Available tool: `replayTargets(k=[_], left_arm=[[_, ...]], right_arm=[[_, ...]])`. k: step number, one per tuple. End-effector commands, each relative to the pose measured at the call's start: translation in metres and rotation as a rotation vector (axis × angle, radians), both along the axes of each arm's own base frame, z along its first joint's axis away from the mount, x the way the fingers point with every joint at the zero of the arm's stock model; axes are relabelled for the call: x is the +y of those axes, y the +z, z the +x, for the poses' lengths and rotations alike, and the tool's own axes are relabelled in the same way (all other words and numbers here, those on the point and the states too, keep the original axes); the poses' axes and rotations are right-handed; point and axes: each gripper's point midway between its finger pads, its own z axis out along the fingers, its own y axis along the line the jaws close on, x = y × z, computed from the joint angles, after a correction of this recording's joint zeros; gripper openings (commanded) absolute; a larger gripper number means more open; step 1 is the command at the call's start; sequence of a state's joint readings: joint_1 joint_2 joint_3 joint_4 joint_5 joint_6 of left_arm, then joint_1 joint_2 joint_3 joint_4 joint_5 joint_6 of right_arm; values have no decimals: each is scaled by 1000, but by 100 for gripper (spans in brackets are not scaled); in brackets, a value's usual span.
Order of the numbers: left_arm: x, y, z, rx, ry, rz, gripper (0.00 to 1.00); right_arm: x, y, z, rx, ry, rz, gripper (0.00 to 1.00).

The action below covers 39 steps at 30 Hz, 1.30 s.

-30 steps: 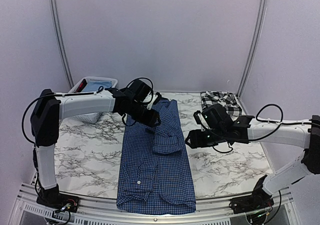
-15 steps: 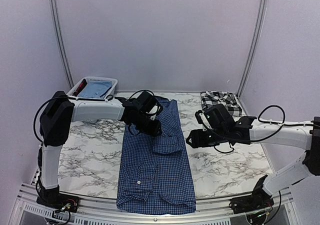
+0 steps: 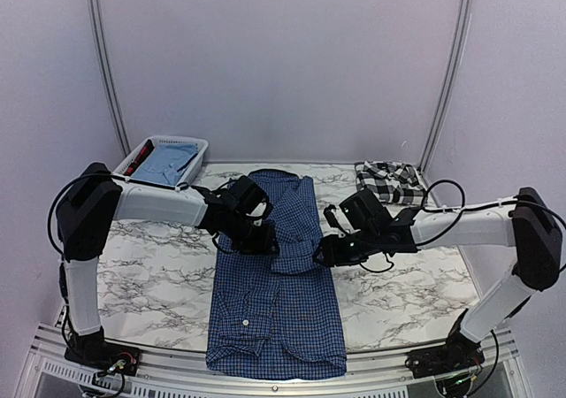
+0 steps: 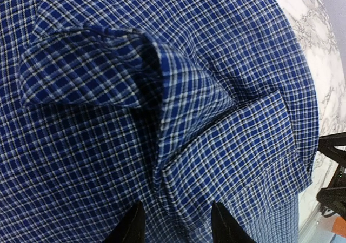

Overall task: Fold and stack the long sleeve shirts
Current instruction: Adjust the sleeve of the rectangle-folded shirt.

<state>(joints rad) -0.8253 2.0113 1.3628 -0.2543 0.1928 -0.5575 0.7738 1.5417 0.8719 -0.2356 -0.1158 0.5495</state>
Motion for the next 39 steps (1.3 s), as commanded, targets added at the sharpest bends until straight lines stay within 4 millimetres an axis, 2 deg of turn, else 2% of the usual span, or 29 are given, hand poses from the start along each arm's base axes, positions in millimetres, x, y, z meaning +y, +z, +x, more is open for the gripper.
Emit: replayTargets(k=[1,5,9,14,18,22,26,32,39], left_arm=[[-20,24,-8,36,5,-137,43],[-25,19,-14,67,13,-141,42],[-26,10,-20,85,22,-125,39],[-27,3,-28,109,29,-114,25],[-22,4,-30,108,47,-106,15],[-26,15,-30,105,34,-132,1],[-32,33,-30,99,22,-175,0],[-36,73,-39,88,-9,-244,0],[-30,96,-62,87,-54,-247,0]], right_arm=[[16,16,15,-30,-5,74,48],[16,11,15,-22,-12,72,45],[16,8,14,-16,-13,72,35],[16,6,13,-11,-9,74,21],[14,3,12,-4,-8,61,17],[15,1,12,-2,-7,59,10],[14,2,11,-2,-8,58,0],[15,12,9,-12,-2,64,0],[17,18,2,-14,15,65,0]])
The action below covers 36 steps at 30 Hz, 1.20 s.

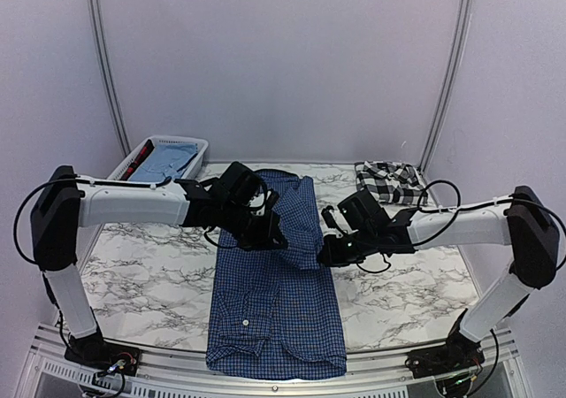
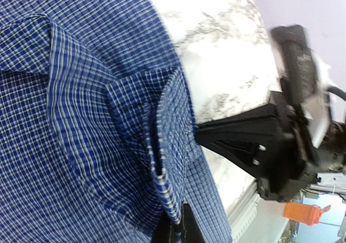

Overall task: Fold and stack the long sleeve shirts
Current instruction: Adjust the sleeve of the rectangle-folded shirt.

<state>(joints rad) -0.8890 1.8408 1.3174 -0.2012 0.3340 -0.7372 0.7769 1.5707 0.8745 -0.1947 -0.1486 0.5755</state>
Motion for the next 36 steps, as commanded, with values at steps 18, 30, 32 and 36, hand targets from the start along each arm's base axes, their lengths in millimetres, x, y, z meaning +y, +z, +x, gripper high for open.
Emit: replayTargets(k=[18,30,32,36], left_arm=[[11,6,-29,-86,-75,119,34],[81,13,83,-170,220,186,38],[77,3,93,-156,203,189,37],[76,-17,116,-155,214,226,36]], right_arm=[[2,28,-6,-77,18,-30,12],[34,44,25,-221,159,-76,44],[38,36,31,-219,173,-98,45],[42,18,37,-199,187,-118,46]])
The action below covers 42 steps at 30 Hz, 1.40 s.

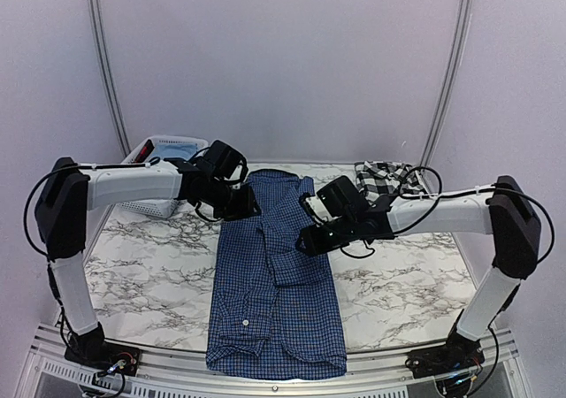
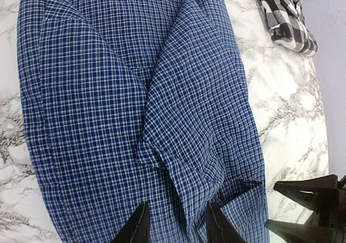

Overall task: Fold and stack the long sleeve shirts
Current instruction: Adjust the sleeve of the rectangle-folded shirt.

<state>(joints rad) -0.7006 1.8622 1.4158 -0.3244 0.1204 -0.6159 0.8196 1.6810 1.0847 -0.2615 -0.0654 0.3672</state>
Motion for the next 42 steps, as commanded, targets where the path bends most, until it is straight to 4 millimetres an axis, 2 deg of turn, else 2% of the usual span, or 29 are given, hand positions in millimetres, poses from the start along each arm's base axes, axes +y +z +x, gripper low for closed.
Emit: replayTargets(k=[1,4,10,17,22,26,29,31,37,42], left_arm=[[-5,-26,20,17,-17,47,36],[-11,-37,34,32,-18,41,37],[-18,-59,44,53,-18,62,39],[-22,-72,50,72,-8,74,29],[-22,-77,52,82,1,87,13],[-21,-81,53,88,0,98,2],[-23,-80,56,82,-3,99,0],[-23,-76,60,69,2,103,0],[-16,-64,79,36,39,99,0],[-10,-61,92,31,55,95,0]], right_arm=[[6,-12,9,-16,37,-32,46],[4,-18,10,-15,29,-46,46],[-8,-24,7,-19,13,-81,46],[-1,-20,-3,9,56,-25,41],[4,-19,-10,26,81,-1,30],[3,-16,-18,37,96,11,15],[0,-13,-23,41,102,11,2],[-2,-9,-28,41,108,13,0],[-6,7,-55,53,172,47,0],[-7,7,-94,101,265,69,0]])
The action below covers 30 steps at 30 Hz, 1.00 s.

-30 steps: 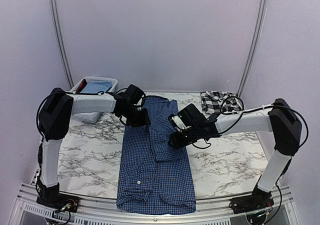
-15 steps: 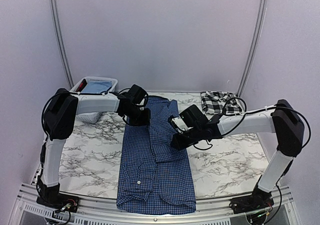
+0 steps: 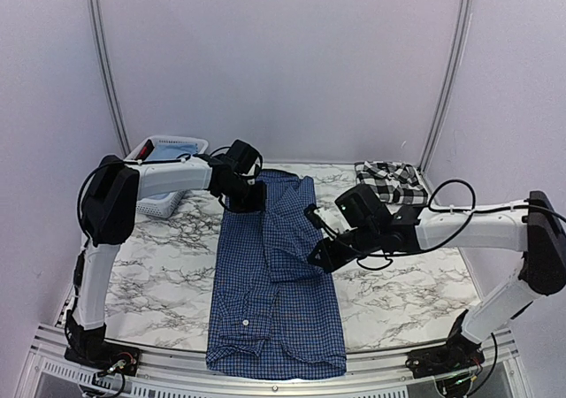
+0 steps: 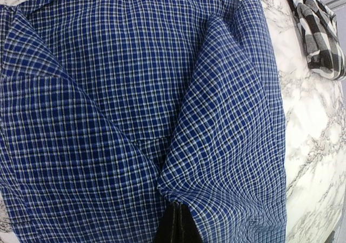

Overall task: Fold and stack the long sleeve shirts
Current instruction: Adjust the sleeve of the rectangle-folded shirt.

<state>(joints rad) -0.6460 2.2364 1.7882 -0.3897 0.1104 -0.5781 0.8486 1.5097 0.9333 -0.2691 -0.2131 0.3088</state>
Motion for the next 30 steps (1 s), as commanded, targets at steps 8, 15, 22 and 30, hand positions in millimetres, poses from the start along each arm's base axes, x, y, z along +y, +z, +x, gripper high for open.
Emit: replayTargets(k=[8,15,22,30], left_arm=[[11,-15,13,34,7,27,1],[20,15,11,-29,4,40,34],[29,41,-18,-49,-22,41,38],[17,18,-110,72,-102,-12,33]], right_arm=[[-2,-28,-88,134,206,-12,0],[-3,-29,-86,129,190,-20,30],[0,-6,-71,73,149,-25,49],[7,-1,-51,7,26,-119,50]])
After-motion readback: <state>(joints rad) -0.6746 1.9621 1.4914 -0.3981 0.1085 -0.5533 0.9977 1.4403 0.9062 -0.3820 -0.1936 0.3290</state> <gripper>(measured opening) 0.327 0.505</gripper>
